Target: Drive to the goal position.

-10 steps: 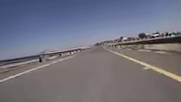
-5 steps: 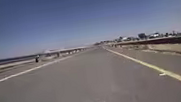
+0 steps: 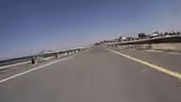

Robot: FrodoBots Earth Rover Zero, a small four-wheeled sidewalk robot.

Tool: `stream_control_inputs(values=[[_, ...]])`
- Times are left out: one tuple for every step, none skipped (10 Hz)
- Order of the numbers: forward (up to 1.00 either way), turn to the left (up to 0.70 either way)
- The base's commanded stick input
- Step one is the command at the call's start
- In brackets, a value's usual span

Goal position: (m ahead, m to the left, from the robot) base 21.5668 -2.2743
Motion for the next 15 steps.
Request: stream_control_inputs(values=[[1.00,0.00],[1.00,0.00],[1.00,0.00],[1.00,0.00],[1.00,0.00],[1.00,0.00],[1.00,0.00],[1.00,0.00],[1.00,0.00],[1.00,0.00],[1.00,0.00],[1.00,0.00],[1.00,0.00],[1.00,0.00],[1.00,0.00]])
